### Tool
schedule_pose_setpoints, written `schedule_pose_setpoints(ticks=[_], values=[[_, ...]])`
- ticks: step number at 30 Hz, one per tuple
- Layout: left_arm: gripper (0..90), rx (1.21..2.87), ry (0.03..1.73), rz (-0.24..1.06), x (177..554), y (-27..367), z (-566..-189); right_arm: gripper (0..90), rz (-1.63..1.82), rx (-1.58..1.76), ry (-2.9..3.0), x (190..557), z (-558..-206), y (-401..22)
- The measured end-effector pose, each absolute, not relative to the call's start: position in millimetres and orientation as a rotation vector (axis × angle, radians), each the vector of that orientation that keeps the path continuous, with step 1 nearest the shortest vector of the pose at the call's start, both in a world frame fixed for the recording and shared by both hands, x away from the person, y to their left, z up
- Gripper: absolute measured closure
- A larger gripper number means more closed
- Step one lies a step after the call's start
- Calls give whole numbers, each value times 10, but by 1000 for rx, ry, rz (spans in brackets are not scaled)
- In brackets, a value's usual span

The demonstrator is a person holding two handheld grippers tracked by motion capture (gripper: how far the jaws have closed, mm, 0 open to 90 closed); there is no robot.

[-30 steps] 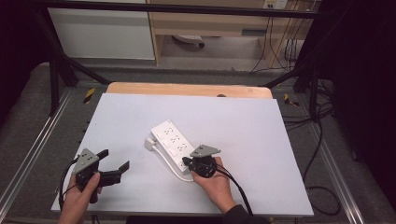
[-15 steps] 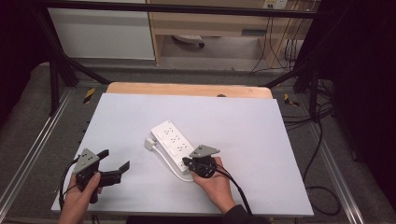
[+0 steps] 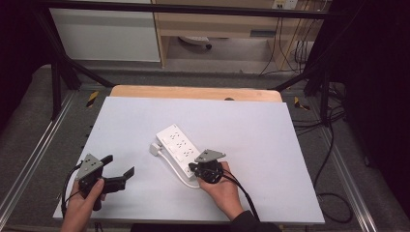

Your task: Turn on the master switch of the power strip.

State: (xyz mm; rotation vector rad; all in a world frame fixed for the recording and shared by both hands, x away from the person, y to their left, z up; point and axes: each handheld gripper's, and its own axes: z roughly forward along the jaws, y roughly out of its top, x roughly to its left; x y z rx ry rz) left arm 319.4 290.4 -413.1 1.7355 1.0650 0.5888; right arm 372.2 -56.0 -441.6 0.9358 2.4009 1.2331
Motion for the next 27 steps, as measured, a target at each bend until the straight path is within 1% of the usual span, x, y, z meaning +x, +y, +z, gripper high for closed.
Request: schedule_pose_setpoints(ticks=[27], values=[[59,1732,1069,586,3196,2908,-4135,900,1244,976,2417,3759,-4407,-555]])
